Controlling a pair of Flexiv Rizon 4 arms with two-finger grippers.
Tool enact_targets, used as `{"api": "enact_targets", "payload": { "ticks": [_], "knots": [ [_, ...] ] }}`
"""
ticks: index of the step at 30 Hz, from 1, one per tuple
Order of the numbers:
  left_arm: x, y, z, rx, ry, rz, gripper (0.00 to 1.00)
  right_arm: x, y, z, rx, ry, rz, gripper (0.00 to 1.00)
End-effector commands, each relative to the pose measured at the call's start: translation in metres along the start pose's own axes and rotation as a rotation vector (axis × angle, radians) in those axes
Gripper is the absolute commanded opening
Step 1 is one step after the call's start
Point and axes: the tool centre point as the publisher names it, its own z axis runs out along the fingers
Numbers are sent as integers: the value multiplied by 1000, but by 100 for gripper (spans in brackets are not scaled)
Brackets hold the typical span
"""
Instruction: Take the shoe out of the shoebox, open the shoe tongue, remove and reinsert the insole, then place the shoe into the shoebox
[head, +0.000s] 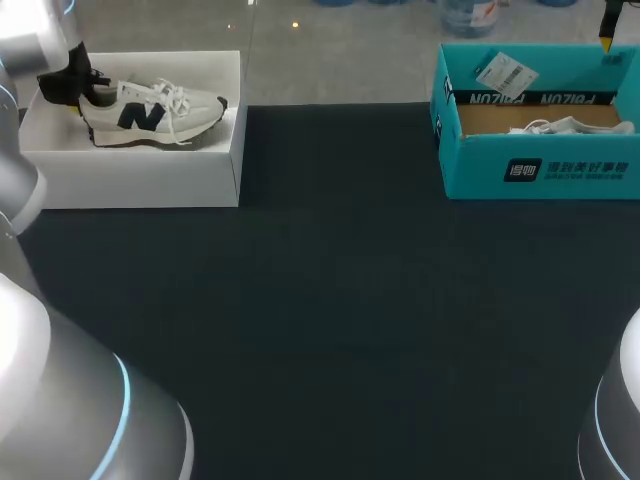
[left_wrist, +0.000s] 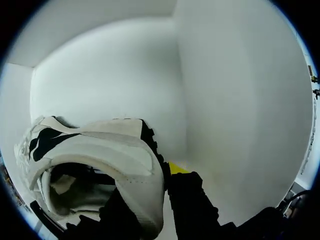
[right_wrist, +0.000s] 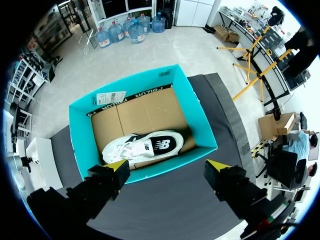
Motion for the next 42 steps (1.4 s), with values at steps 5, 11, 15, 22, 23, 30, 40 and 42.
{"api": "enact_targets", "payload": {
  "ticks": [5, 11, 15, 22, 23, 30, 40, 42],
  "knots": [
    [6, 15, -14, 267, -2, 21, 0, 0, -1, 0, -2, 2, 1, 100],
    [5, 17, -49, 271, 14, 23, 0, 0, -1, 0, -2, 2, 1, 100],
    [3, 16, -83, 267, -12, 23, 0, 0, -1, 0, -2, 2, 1, 100],
    [4, 17, -136, 228, -50, -23, 0, 0, -1, 0, -2, 2, 1, 100],
    [4, 16, -143, 225, -62, -26, 0, 0, -1, 0, -2, 2, 1, 100],
    [9, 15, -185, 132, -26, -30, 0, 0, -1, 0, -2, 2, 1, 100],
    [9, 12, -211, 83, -15, -52, 0, 0, -1, 0, -2, 2, 1, 100],
    [9, 12, -211, 83, -15, -52, 0, 0, -1, 0, -2, 2, 1, 100]
  ]
}}
